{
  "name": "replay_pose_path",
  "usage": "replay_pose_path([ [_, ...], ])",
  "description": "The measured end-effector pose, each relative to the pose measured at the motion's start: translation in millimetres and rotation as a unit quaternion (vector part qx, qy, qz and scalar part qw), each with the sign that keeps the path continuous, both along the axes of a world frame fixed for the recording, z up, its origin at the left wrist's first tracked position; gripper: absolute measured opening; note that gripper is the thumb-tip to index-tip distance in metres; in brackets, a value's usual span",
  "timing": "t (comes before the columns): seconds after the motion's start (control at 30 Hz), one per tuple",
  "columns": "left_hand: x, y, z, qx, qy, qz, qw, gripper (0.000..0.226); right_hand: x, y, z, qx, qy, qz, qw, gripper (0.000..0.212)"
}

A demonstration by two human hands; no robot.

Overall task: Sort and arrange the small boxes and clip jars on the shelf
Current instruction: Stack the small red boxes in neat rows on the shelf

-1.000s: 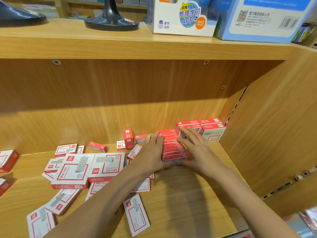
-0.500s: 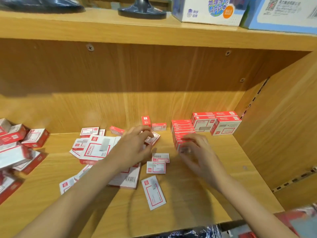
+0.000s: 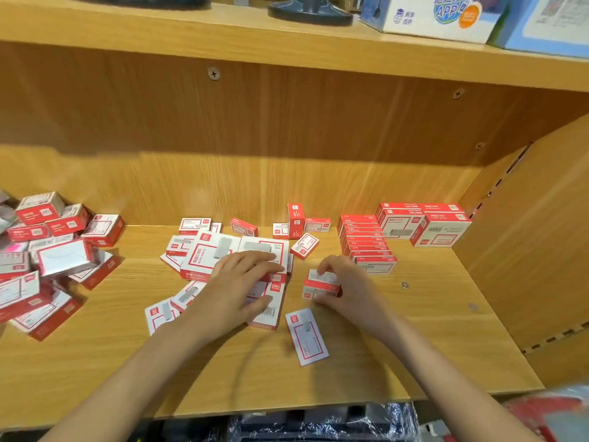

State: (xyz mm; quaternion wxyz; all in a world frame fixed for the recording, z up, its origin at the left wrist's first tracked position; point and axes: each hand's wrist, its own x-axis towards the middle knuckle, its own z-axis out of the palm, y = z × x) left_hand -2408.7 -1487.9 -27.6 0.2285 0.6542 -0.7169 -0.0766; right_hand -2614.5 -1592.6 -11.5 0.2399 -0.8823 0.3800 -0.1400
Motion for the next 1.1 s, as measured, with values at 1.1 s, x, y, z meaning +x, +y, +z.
replay_pose_path([
  [1.1,23,-6,4,-0.101,0.017,0.186,0.977,0.03,84,-56,34,-0.042,-0.048,-0.087,0.994,0.042],
])
